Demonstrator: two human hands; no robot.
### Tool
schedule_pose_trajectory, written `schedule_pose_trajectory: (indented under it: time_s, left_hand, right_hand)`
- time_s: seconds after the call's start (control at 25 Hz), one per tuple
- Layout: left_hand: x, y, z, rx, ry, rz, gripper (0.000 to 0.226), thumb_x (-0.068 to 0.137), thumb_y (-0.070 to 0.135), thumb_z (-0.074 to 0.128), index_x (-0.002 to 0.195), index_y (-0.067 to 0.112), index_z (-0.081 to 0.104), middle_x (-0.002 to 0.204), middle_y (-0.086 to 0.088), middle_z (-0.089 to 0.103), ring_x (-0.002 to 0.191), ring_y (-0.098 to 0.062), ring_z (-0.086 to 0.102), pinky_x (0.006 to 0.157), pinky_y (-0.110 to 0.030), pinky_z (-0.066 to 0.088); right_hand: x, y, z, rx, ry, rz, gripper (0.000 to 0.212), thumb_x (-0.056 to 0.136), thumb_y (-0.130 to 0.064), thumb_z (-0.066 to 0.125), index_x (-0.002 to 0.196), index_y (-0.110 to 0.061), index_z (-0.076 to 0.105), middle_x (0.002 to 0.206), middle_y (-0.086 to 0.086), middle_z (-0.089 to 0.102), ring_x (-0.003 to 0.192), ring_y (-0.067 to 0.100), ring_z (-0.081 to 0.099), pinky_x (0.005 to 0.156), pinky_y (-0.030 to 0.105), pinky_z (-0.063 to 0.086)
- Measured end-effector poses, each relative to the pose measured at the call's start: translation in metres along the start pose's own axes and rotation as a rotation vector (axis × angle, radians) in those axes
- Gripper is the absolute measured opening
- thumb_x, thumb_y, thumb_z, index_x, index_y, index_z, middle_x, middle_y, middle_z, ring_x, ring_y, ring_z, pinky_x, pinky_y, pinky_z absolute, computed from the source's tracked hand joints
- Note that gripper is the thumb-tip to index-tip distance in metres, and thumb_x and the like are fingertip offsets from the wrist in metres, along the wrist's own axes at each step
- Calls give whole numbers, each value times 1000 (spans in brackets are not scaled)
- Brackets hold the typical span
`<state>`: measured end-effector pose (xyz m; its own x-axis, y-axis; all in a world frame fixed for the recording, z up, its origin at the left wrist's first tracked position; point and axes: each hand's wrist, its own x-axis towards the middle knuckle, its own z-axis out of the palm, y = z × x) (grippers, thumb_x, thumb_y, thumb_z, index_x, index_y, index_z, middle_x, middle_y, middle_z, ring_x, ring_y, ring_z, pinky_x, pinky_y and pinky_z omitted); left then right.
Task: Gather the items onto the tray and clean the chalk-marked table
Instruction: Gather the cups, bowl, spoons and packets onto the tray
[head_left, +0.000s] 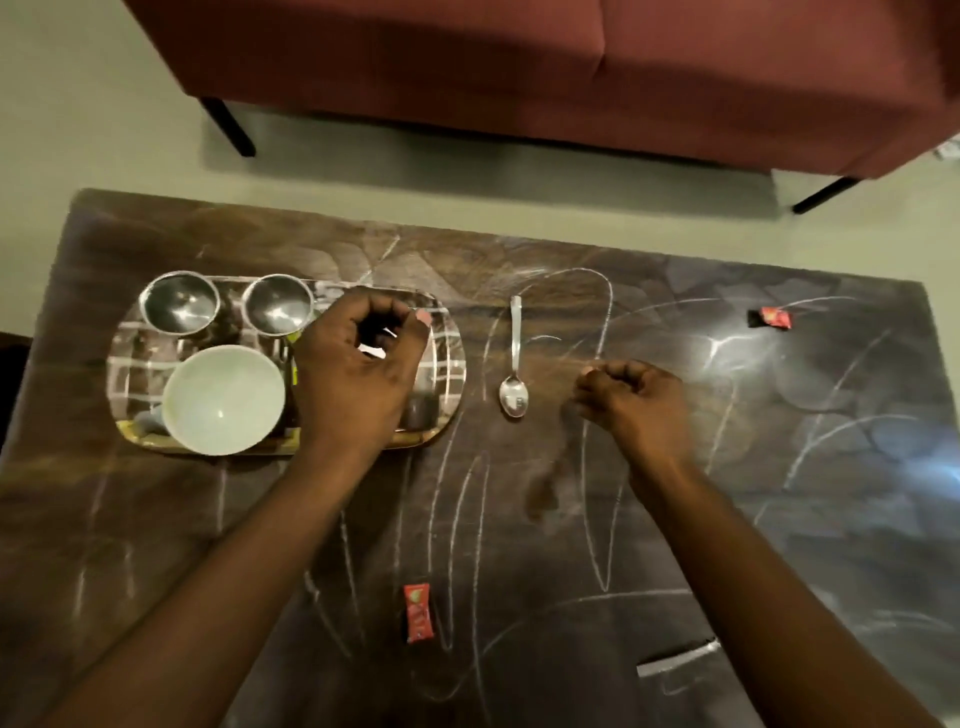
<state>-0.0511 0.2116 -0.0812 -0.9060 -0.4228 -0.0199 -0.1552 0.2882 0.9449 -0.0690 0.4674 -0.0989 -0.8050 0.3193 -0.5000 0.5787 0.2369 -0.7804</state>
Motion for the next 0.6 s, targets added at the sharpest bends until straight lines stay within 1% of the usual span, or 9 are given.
schedule_pose_trajectory:
  time_s: [0.08,0.16,0.24,0.28,0.32,0.4,0.48,0.52,0.6]
  left_hand:
    - [-4,4,39,5,-121,-49,6,95,18,78,91,21,75,84,14,75,74,2,67,75,-16,54]
    - [-10,8,75,41,-250,-106,7,95,18,78,89,22,77,83,11,77,73,-3,70,73,-18,56]
    - [-17,14,112,57,-368,-157,9,96,18,78,90,24,78,83,9,78,71,-9,75,65,-21,60]
    - [-20,18,131,57,-409,-167,12,96,17,77,90,27,78,84,8,79,72,-13,76,62,-22,61]
    - [-22,22,149,58,-435,-173,16,96,16,77,89,30,77,85,8,79,74,-15,77,62,-21,61]
    - [-23,30,190,63,-462,-203,17,96,17,77,89,32,76,86,11,78,78,-11,76,72,-22,62]
    - [-23,37,238,52,-479,-241,13,97,18,77,92,30,76,88,13,77,83,-9,75,84,-27,61]
    - [-24,41,262,40,-495,-266,11,97,18,77,94,28,77,90,13,77,87,-10,75,89,-29,62]
    - [-25,49,308,11,-527,-302,9,98,17,76,106,20,80,99,5,80,95,-15,77,98,-37,63]
  right_hand:
    - [25,7,-46,-16,83,13,10,98,-9,73,105,-4,78,94,17,80,95,32,79,93,50,64]
    - [51,14,-86,-50,151,10,7,96,-11,76,102,-10,79,89,9,80,99,36,78,91,47,65]
    - [80,18,-121,-80,216,1,5,93,-13,79,98,-16,78,88,4,78,99,36,77,93,47,64]
    - [95,19,-138,-98,251,-3,8,92,-15,80,94,-22,78,91,4,79,98,34,78,95,48,64]
    - [111,21,-151,-112,280,-8,10,90,-18,81,90,-27,76,93,3,79,97,30,78,96,50,63]
    - [140,23,-177,-125,334,-7,8,86,-24,81,88,-30,75,95,2,80,93,26,78,93,51,64]
    - [167,27,-199,-120,356,12,9,86,-24,79,85,-31,73,92,3,80,91,28,79,89,53,65]
    - [179,28,-208,-112,371,21,11,86,-23,78,81,-32,72,89,3,80,91,29,79,89,53,65]
    - [203,32,-222,-98,389,41,18,87,-21,77,75,-31,68,84,2,77,90,29,78,89,52,65]
